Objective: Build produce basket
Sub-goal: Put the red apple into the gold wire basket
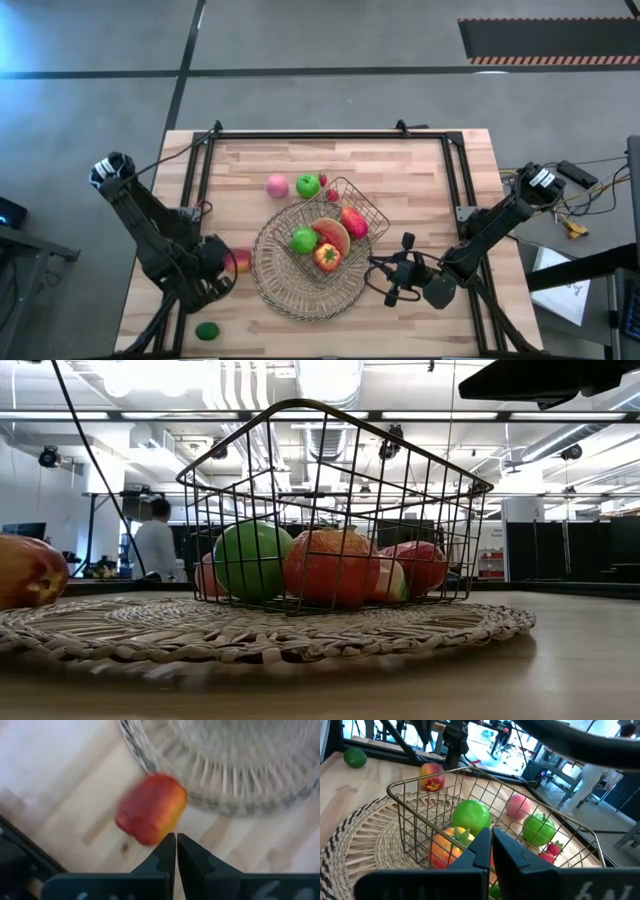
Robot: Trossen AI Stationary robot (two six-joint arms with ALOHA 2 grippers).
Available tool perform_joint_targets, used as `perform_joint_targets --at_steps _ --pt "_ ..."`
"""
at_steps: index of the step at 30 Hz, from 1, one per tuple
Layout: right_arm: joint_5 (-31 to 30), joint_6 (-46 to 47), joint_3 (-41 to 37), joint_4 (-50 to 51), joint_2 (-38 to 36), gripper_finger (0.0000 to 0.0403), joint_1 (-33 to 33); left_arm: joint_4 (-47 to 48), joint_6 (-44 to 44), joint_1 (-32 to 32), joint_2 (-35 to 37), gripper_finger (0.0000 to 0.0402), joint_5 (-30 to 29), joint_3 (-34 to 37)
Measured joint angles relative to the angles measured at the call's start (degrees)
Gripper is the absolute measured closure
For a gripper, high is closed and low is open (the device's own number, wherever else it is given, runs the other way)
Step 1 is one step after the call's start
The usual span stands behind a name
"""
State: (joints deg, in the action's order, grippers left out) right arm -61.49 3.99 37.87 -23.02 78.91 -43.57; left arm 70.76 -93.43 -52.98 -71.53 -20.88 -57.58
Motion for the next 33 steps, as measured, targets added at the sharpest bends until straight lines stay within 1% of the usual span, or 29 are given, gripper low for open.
perform_joint_targets --at_steps 3,7,12,14,16,19,23,26,30,33 --pt "0.0 0.0 -0.3 0.0 0.0 0.0394 0.0 -1.8 0.5 0.0 -0.4 0.0391 4.6 1.9" --pt "0.0 1.0 -0.6 0.0 0.0 0.0394 0.0 -2.4 -3.3 0.0 -0.4 0.0343 10.2 5.6" --pt "0.1 1.5 -0.8 0.0 0.0 0.0394 0.0 -2.8 -3.4 0.0 -0.4 0.0268 12.9 9.9" --pt "0.2 1.6 -0.8 0.0 0.0 0.0394 0.0 -3.9 -1.6 0.0 -0.4 0.0247 13.1 11.2" --pt "0.1 1.6 -0.8 0.0 0.0 0.0394 0.0 -4.6 0.8 0.0 -0.4 0.0236 13.1 12.2" --pt "0.1 1.6 -0.8 0.0 0.0 0.0394 0.0 -4.8 3.4 0.0 -0.5 0.0236 12.3 13.4" --pt "0.1 1.8 -0.8 0.0 0.0 0.0394 0.0 -8.0 7.8 0.0 -0.5 0.0249 9.7 15.5" --pt "0.1 2.1 -0.8 0.0 0.0 0.0394 0.0 -10.2 8.8 0.0 -0.5 0.0267 8.7 17.6" --pt "0.1 2.1 -0.8 0.0 0.0 0.0394 0.0 -10.4 8.6 0.0 -0.5 0.0293 8.1 19.4" --pt "0.1 2.0 -0.8 0.0 0.0 0.0394 0.0 -10.4 8.8 0.0 -0.5 0.0315 5.5 20.0"
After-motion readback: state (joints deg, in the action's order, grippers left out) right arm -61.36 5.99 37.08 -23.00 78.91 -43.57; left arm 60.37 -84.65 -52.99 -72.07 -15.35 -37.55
